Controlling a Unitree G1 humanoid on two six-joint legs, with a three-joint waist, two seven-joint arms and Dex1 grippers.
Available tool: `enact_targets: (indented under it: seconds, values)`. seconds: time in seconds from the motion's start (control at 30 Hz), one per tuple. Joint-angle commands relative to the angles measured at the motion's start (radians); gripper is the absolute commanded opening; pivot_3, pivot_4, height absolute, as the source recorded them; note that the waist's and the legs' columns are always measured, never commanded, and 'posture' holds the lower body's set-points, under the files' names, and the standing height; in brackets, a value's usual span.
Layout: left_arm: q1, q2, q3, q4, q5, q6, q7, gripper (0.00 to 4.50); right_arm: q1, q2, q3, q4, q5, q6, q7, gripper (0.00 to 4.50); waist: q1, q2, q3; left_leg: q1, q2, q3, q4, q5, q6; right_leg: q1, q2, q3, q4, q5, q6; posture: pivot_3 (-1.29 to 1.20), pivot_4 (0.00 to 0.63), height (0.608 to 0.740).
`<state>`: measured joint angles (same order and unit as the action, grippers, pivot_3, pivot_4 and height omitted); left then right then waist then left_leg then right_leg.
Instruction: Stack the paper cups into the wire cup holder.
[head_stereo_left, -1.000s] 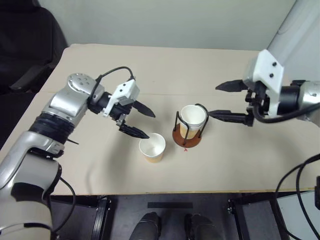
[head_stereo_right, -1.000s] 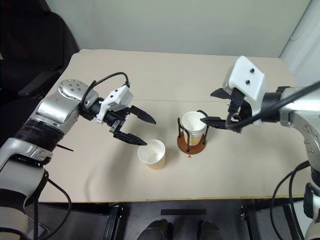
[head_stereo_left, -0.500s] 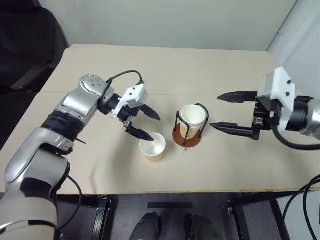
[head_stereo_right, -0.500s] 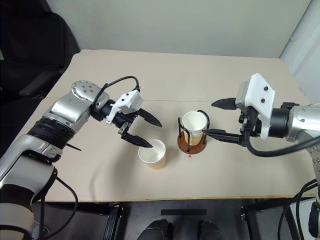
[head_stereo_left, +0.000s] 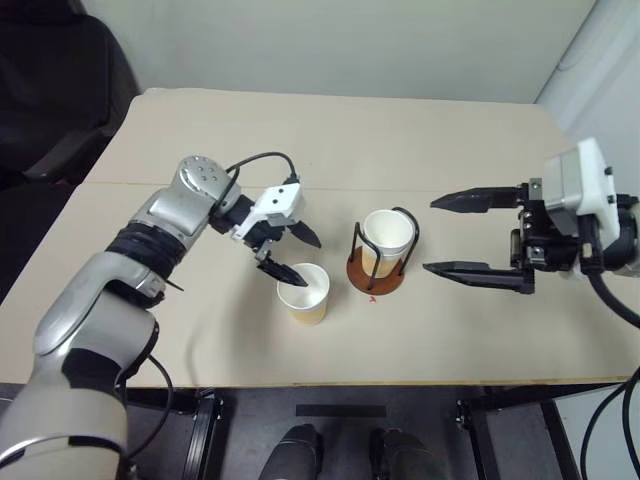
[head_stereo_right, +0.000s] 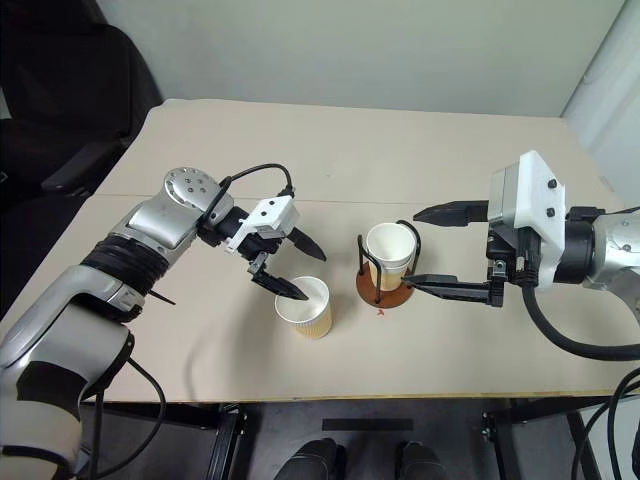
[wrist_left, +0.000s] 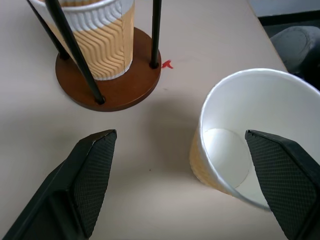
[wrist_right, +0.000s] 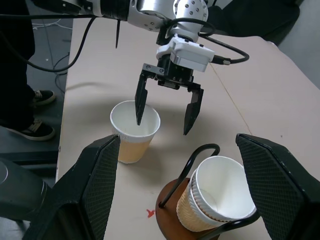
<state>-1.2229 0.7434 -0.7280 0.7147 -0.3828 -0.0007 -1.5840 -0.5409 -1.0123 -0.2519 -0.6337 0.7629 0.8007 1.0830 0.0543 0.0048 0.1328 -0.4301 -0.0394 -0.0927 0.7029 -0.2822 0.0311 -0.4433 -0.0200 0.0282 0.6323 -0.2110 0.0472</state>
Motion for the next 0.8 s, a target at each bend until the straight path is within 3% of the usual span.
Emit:
enact_targets:
  seconds: [0.03, 0.33, 0.37, 0.47, 0.77, 0.8]
  values:
    - [-0.032, -0.007, -0.006, 0.019, 0.018, -0.036, -0.030, 4.45, 0.028, -0.045, -0.012, -0.009, -0.022, -0.074, 0.049, 3.74, 0.001, 0.000, 0.000, 0.000, 0.000, 0.000, 0.000, 0.000, 0.000, 0.000, 0.000, 0.000, 0.000, 0.000, 0.000, 0.00, 0.150, 0.740]
    - [-0.020, -0.017, -0.027, -0.010, -0.002, -0.006, -0.030, 4.45, 0.010, -0.062, 0.029, 0.011, -0.036, -0.124, 0.041, 3.74, 0.001, 0.000, 0.000, 0.001, 0.000, 0.001, 0.003, 0.000, 0.000, 0.000, 0.000, 0.000, 0.004, 0.000, 0.000, 0.00, 0.150, 0.740]
    - [-0.019, -0.016, -0.029, -0.016, -0.008, 0.002, -0.030, 4.26, 0.009, -0.062, 0.031, 0.011, -0.036, -0.125, 0.039, 3.77, 0.001, 0.000, 0.000, 0.001, 0.000, 0.001, 0.003, 0.000, 0.000, 0.000, 0.000, 0.000, 0.005, 0.000, 0.000, 0.00, 0.150, 0.740]
    - [-0.014, -0.007, -0.038, -0.046, -0.036, 0.036, -0.030, 3.50, 0.004, -0.063, 0.038, 0.011, -0.037, -0.124, 0.036, 3.78, 0.001, 0.000, 0.000, 0.001, 0.000, 0.001, 0.004, 0.000, 0.000, 0.000, 0.000, 0.000, 0.005, 0.000, 0.000, 0.00, 0.150, 0.740]
    - [-0.011, 0.027, -0.078, -0.112, -0.098, 0.099, -0.030, 0.06, -0.009, -0.065, 0.065, 0.016, -0.044, -0.129, 0.023, 3.78, 0.001, 0.000, 0.000, 0.002, 0.000, 0.001, 0.006, 0.000, 0.000, 0.000, 0.000, 0.000, 0.010, 0.000, 0.000, 0.00, 0.150, 0.740]
    - [-0.011, 0.030, -0.081, -0.114, -0.099, 0.099, -0.030, 0.06, -0.010, -0.064, 0.067, 0.017, -0.046, -0.130, 0.021, 3.78, 0.001, 0.000, 0.000, 0.002, 0.000, 0.001, 0.007, 0.000, 0.000, 0.000, 0.000, 0.000, 0.010, 0.000, 0.000, 0.00, 0.150, 0.740]
